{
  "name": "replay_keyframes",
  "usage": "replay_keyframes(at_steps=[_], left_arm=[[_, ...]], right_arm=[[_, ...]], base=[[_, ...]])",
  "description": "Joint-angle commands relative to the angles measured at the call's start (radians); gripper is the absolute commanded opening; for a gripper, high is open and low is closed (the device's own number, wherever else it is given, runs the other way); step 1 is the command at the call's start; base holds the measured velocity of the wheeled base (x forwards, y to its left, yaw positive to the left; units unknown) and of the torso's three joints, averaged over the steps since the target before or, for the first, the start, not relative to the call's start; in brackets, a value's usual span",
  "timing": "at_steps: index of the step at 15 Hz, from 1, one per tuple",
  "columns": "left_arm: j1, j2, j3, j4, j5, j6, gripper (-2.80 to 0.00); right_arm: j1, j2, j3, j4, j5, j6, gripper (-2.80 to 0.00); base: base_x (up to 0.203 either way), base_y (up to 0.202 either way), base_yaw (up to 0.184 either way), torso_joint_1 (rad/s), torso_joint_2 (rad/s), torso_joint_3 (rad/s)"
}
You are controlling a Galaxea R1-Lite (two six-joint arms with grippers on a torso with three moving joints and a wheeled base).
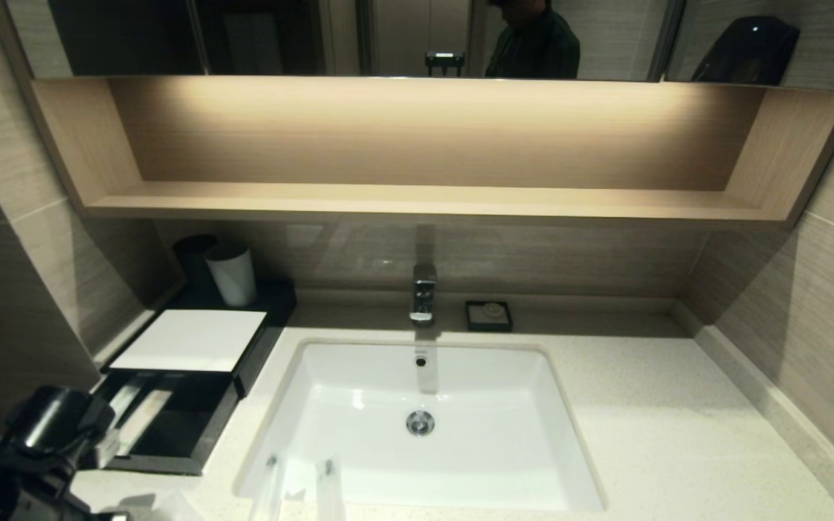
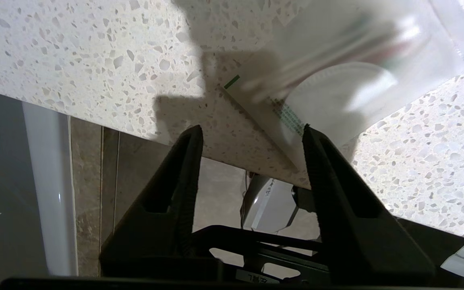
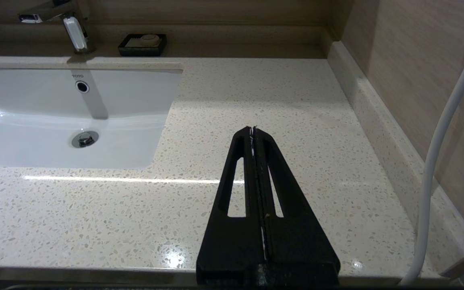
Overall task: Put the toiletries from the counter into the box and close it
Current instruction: Pick up the bathroom toiletry
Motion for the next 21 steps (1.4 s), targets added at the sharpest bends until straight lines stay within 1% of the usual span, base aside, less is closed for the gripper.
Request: replay_keyframes(at_steps=[1, 5, 8, 11, 17, 21], left_arm=[[0.015, 0.013, 0.007, 0.001, -0.002, 0.003, 0.00], [0.015, 0.023, 0.012, 0.001, -0.044, 0.004, 0.00], [0.015, 0.030, 0.012, 0.001, -0.048, 0.003, 0.00], [0.015, 0.044, 0.004, 0.001, -0.076, 0.004, 0.00], [0.015, 0.070, 0.004, -0.020, -0.080, 0.004, 0.00], [0.015, 0.078, 0.004, -0.023, -0.118, 0.004, 0.00]], right_arm=[[0.001, 0.000, 0.000, 0.000, 0.000, 0.000, -2.80], [0.000, 0.000, 0.000, 0.000, 0.000, 0.000, -2.80], [0.001, 0.000, 0.000, 0.000, 0.000, 0.000, -2.80], [0.000, 0.000, 0.000, 0.000, 0.000, 0.000, -2.80], [0.000, 0.000, 0.000, 0.000, 0.000, 0.000, -2.80], [0.000, 0.000, 0.000, 0.000, 0.000, 0.000, -2.80]], base=[[0.000, 0.000, 0.000, 0.000, 0.00, 0.000], [0.000, 0.000, 0.000, 0.000, 0.00, 0.000], [0.000, 0.000, 0.000, 0.000, 0.00, 0.000], [0.000, 0.000, 0.000, 0.000, 0.00, 0.000], [0.000, 0.000, 0.000, 0.000, 0.00, 0.000], [0.000, 0.000, 0.000, 0.000, 0.00, 0.000]])
